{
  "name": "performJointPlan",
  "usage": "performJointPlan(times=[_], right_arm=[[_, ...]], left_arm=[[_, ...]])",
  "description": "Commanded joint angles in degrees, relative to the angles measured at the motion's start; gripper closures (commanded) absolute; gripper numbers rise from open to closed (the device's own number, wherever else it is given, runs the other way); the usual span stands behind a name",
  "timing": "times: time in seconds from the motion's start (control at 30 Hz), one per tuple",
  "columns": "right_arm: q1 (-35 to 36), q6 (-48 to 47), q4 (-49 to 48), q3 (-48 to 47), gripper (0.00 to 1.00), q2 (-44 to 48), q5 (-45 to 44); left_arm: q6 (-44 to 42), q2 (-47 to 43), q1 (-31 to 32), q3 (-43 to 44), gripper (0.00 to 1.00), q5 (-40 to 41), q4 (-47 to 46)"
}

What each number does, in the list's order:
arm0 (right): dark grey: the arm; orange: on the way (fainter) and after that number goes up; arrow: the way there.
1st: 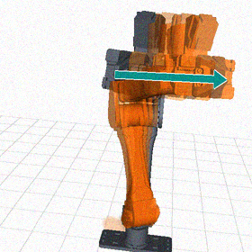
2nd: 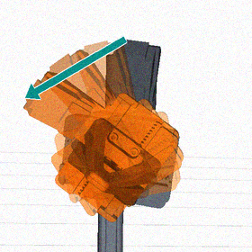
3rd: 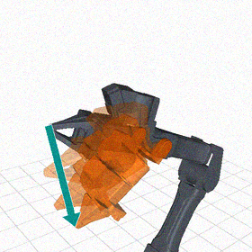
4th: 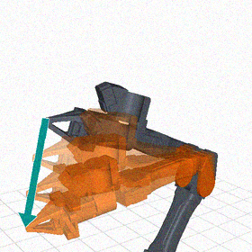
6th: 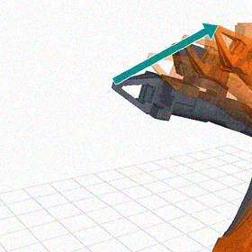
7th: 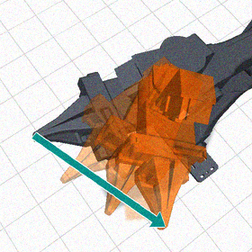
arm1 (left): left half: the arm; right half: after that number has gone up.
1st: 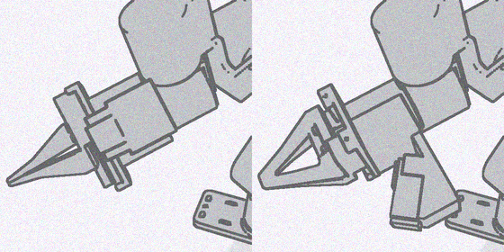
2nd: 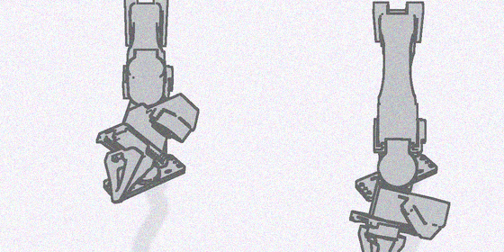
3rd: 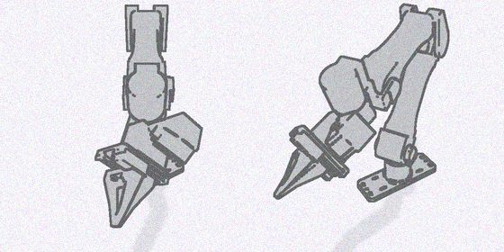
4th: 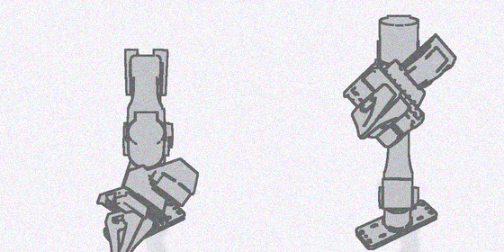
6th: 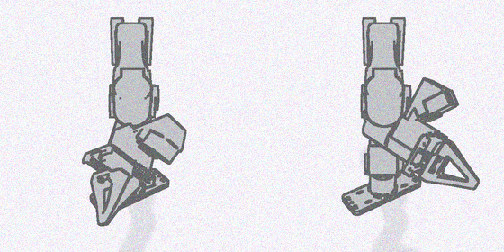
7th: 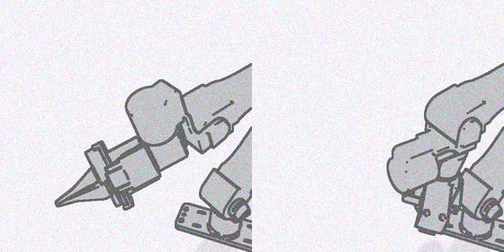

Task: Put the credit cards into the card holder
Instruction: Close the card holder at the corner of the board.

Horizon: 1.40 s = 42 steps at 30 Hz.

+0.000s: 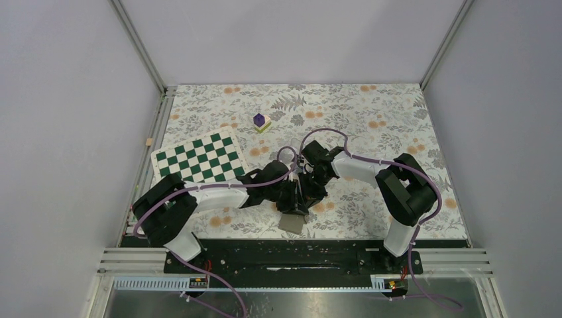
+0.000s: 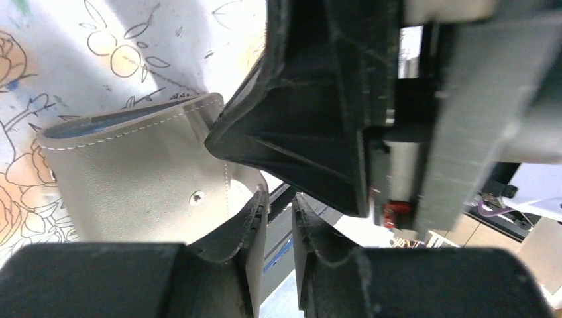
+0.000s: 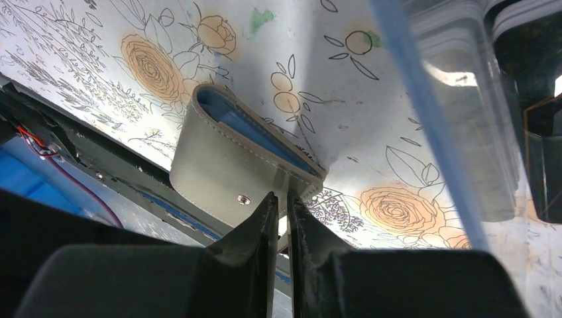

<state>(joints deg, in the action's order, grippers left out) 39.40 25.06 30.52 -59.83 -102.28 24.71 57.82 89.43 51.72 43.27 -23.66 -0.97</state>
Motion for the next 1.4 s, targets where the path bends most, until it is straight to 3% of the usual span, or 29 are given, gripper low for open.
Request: performJointPlan(times=[0.0,0.2,0.53,0.9,1.37], right_arm=[[0.3,0.7,3.6,1.3,0.84,-3.4,-1.3],[0.3,0.7,3.6,1.1,0.84,-3.5,-1.2],[0.3,0.6,3.6,1.3,0.84,-3.6,-1.2],[0.3,0.8,3.7,1.2,0.84,-3.1,-1.3],[0.3,0.7,3.7,1.4,0.84,-3.3,-1.4]], left_arm=[[-0.4,1.6,1.4,2.2,0.8,0.1,-0.1],[-1.6,2.9,2.3,3.8,0.85,1.1,2.9],[-2.6,1.7,2.3,4.1,1.0,3.5,5.5],[-4.4,-1.4,1.7,3.8,1.0,9.5,12.6],[-4.8,-2.0,0.5,2.9,1.0,11.5,13.4]])
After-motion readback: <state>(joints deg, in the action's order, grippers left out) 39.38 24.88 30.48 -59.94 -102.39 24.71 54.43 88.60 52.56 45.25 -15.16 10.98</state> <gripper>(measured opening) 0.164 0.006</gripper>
